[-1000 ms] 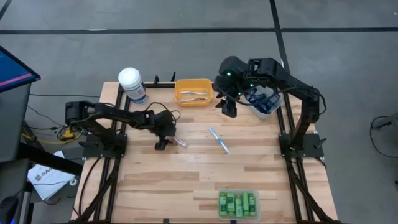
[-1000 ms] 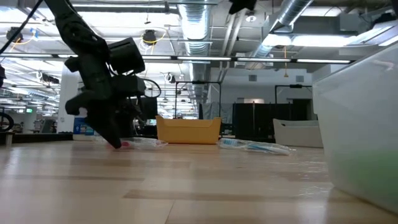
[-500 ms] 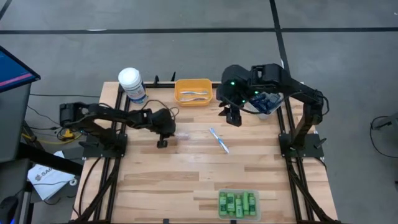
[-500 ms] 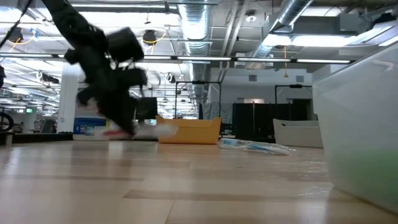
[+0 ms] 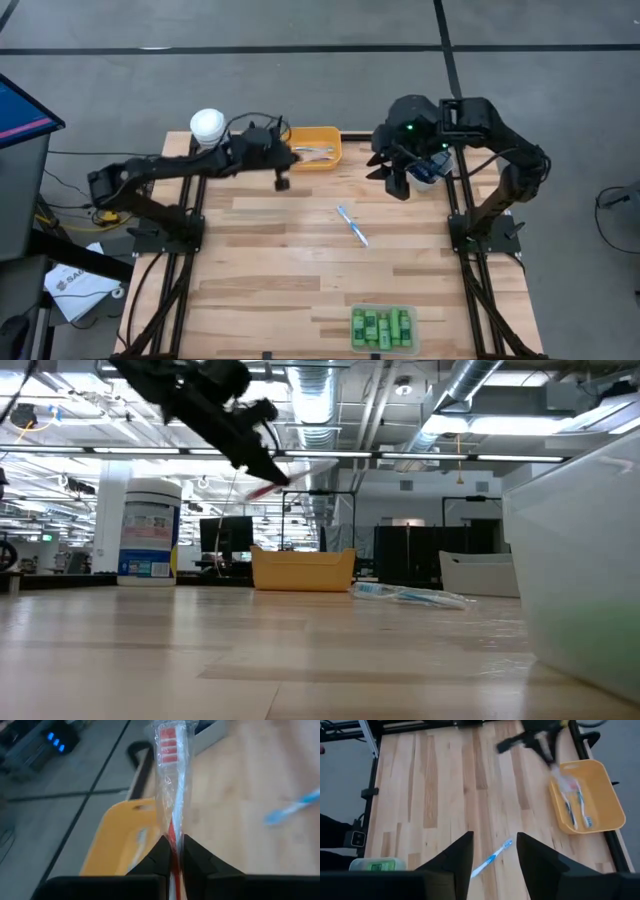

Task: Pick & Place Travel size toiletries
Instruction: Put the orange toothbrush into the yellow bin

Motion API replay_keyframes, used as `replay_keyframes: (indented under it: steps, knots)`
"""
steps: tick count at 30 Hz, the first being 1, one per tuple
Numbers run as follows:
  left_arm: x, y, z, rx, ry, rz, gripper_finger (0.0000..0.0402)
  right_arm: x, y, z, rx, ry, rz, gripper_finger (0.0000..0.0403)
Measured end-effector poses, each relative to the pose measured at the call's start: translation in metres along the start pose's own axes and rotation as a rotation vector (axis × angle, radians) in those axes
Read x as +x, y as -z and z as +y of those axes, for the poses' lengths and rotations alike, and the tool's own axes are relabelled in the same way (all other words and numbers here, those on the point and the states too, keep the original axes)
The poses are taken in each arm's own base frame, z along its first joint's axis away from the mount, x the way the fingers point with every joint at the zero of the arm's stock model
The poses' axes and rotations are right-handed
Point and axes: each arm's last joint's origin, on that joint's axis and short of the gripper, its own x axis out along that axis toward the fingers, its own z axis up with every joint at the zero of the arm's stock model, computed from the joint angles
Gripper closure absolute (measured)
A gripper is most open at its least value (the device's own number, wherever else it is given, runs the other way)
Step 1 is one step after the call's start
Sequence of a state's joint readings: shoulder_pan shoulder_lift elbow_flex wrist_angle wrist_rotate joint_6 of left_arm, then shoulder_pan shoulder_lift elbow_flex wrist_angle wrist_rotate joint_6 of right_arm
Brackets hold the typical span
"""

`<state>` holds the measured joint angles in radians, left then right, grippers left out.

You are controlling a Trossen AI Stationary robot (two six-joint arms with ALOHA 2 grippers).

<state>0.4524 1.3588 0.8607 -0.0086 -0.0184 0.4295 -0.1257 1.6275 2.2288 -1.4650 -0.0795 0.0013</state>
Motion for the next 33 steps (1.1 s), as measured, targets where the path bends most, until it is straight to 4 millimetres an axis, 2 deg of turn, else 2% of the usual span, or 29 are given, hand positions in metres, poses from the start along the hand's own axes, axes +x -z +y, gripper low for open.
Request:
replay_keyframes:
  steps: [4, 7, 12, 17, 26, 30, 33]
  knots:
    - [0.025, -0.002, 0.030, -0.043, -0.026, 0.030, 0.0387, -0.003, 0.001, 0.000, 0.001, 0.003, -0.006, 0.0269]
    - [0.045, 0.002, 0.044, -0.065, -0.010, 0.054, 0.0387, -0.003, 0.001, 0.000, 0.010, 0.003, -0.005, 0.0272]
    - [0.074, 0.016, 0.052, -0.075, 0.013, 0.116, 0.0387, -0.002, 0.001, 0.001, 0.028, 0.001, 0.005, 0.0275]
    - [0.094, 0.028, 0.049, -0.051, 0.038, 0.163, 0.0377, -0.001, 0.002, 0.002, 0.043, -0.002, 0.016, 0.0275]
    - [0.104, 0.035, 0.045, -0.004, 0.054, 0.177, 0.0348, -0.001, 0.003, 0.002, 0.078, -0.001, 0.028, 0.0274]
    - [0.102, 0.032, 0.043, 0.031, 0.069, 0.173, 0.0308, -0.002, 0.005, 0.000, 0.108, 0.015, 0.048, 0.0274]
    - [0.102, 0.032, 0.043, 0.032, 0.067, 0.170, 0.0260, 0.003, 0.007, -0.002, 0.128, 0.064, 0.062, 0.0265]
